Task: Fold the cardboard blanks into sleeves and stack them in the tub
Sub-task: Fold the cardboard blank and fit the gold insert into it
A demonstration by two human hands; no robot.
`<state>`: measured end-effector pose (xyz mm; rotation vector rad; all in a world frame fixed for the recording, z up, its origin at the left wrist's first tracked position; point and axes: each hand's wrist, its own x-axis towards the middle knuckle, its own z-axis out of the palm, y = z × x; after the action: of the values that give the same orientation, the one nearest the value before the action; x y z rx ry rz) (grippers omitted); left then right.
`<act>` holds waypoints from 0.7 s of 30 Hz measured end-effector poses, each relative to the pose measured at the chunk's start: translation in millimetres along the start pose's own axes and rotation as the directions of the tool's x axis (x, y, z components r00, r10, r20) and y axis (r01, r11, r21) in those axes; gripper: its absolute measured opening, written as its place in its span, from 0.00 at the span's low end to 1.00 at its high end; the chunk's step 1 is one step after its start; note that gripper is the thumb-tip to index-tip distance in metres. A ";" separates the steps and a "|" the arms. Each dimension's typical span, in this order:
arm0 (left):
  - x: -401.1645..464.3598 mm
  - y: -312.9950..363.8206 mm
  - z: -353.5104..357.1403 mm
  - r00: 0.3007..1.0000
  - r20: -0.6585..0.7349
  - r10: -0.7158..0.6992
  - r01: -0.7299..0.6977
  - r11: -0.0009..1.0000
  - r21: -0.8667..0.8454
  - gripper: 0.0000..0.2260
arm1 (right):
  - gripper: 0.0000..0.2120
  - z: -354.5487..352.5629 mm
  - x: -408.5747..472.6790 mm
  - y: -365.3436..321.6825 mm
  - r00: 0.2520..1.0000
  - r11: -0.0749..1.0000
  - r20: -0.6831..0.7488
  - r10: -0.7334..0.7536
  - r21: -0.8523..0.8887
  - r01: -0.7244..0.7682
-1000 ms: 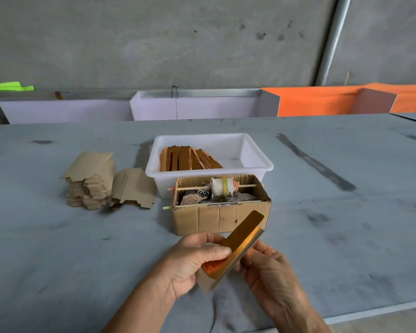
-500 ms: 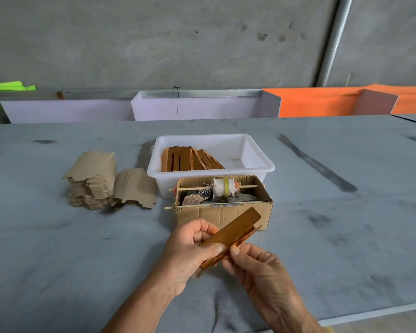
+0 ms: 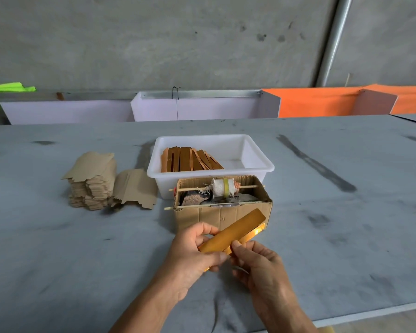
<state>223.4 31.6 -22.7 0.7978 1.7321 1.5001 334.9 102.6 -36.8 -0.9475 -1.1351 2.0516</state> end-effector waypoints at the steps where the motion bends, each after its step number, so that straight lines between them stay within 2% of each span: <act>1: 0.9 0.5 -1.3 1.000 0.007 -0.012 0.012 1.000 0.003 0.15 | 0.14 -0.9 1.0 -1.1 1.000 1.000 -0.014 -0.002 -0.016 0.001; 5: 3.1 6.3 -12.0 0.998 0.066 -0.015 0.012 0.998 0.057 0.15 | 0.09 -7.0 7.0 -8.9 0.998 0.999 -0.064 -0.019 -0.030 0.017; 7: 5.0 9.7 -16.6 0.999 0.030 0.024 -0.024 1.000 0.016 0.16 | 0.06 -9.3 8.6 -11.8 0.997 1.000 -0.071 -0.004 -0.009 0.004; 9: 8.2 10.6 -18.7 0.996 -0.081 0.048 -0.054 0.995 -0.080 0.17 | 0.05 -8.8 9.0 -13.8 0.997 0.999 -0.073 0.016 0.033 -0.014; 12: 12.9 5.5 -13.8 0.973 -0.230 -0.013 -0.067 0.940 -0.336 0.14 | 0.04 -2.4 9.2 -15.3 0.995 0.994 -0.095 0.038 0.106 -0.028; 15: 12.6 -0.5 -5.8 0.961 -0.273 -0.046 -0.101 0.861 -0.499 0.12 | 0.03 8.4 7.9 -15.2 0.992 0.988 -0.126 0.023 0.153 -0.004; 18: 11.9 -1.6 -5.2 0.961 -0.274 -0.044 -0.117 0.830 -0.546 0.15 | 0.01 19.4 5.8 -16.6 0.995 0.988 -0.103 0.012 0.154 0.004; 21: 15.1 0.8 -9.0 0.957 -0.288 -0.021 -0.145 0.827 -0.544 0.14 | 0.02 27.2 6.7 -20.6 0.998 0.995 -0.060 -0.002 0.099 0.008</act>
<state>207.5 39.0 -22.9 0.3391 1.3283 2.1116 312.4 104.9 -10.4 -0.9502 -0.9942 2.0420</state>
